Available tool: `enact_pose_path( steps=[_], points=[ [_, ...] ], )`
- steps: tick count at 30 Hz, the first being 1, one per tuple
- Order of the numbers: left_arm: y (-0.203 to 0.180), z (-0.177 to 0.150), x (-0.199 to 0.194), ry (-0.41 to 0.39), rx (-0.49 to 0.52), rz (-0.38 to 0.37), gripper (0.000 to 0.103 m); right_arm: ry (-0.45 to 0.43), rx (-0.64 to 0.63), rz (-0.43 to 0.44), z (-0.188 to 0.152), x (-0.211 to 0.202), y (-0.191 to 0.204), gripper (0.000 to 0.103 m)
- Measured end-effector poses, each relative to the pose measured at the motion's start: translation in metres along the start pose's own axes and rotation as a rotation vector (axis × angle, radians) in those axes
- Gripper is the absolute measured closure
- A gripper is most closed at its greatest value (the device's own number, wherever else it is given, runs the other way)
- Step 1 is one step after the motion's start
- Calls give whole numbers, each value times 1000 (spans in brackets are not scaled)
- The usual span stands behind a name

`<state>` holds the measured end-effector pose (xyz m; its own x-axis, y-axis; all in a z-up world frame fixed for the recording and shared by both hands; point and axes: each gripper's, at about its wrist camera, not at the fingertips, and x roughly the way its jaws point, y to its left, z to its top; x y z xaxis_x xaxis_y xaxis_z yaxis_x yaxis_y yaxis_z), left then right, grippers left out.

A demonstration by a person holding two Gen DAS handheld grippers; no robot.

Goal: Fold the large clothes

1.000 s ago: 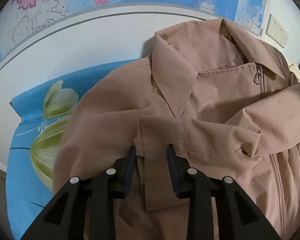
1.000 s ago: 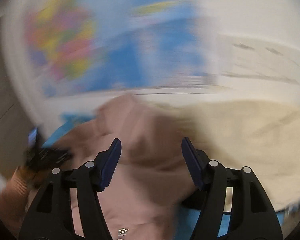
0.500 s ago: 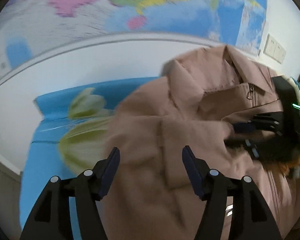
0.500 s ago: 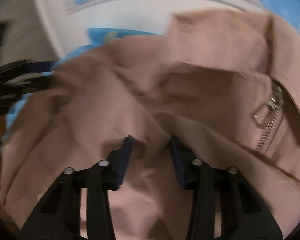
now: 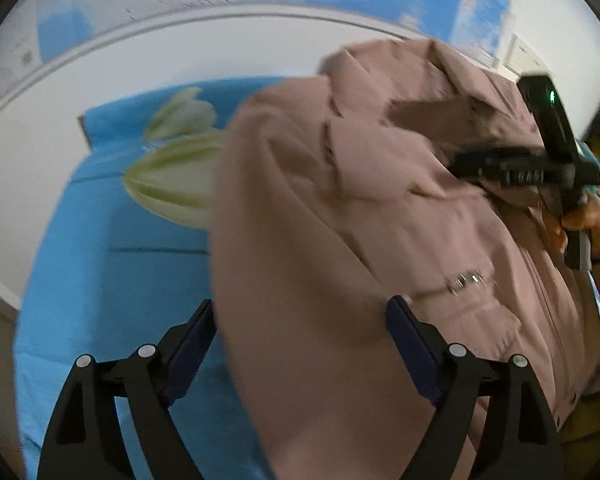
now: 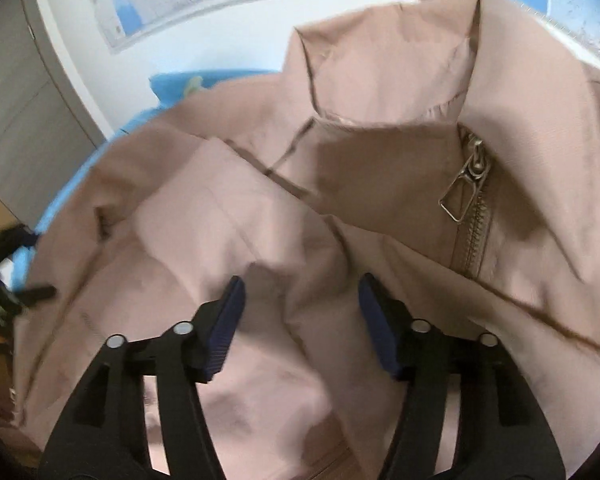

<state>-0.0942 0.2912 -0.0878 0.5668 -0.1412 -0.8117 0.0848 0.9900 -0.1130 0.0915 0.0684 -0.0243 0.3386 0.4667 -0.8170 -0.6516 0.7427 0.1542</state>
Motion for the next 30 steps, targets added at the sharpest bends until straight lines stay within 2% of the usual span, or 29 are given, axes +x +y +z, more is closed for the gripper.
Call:
enact_pose_path(
  steps=[2,3,4,7,10,12,13,17,18,20,22,26,30],
  points=[
    [2,-6,2,9,-8,-1,52,-18,-13,70,-5,-16,11,37],
    [6,-8,0,6,-23,-15,58,-24,-22,105,-6,-20,19,31],
    [9,-10,-2,0,-35,-21,70,-26,-44,160,-9,-28,30,29],
    [20,-12,-16,-28,-88,-41,89,-10,-131,327,-20,-43,68,27],
    [29,-14,-27,-49,-139,-61,91,23,-236,475,-39,-53,113,26],
    [28,-19,-29,-30,-136,-56,69,57,-317,553,-54,-54,145,23],
    [26,-21,-30,-20,-131,-72,51,73,-340,573,-59,-52,156,21],
    [9,-41,-31,29,-79,-161,47,135,-404,628,-75,-40,190,21],
    [3,-48,-31,37,-67,-164,49,142,-403,635,-76,-36,194,21],
    [1,-55,-32,44,-69,-160,97,149,-382,658,-78,-37,194,21],
    [5,-53,-40,24,-116,-170,101,152,-355,672,-80,-42,188,21],
    [16,-29,-93,-123,-181,-208,101,135,-350,714,-74,-45,193,20],
    [-3,-2,-118,-176,-127,-230,101,99,-366,729,-79,-41,213,17]
  ],
)
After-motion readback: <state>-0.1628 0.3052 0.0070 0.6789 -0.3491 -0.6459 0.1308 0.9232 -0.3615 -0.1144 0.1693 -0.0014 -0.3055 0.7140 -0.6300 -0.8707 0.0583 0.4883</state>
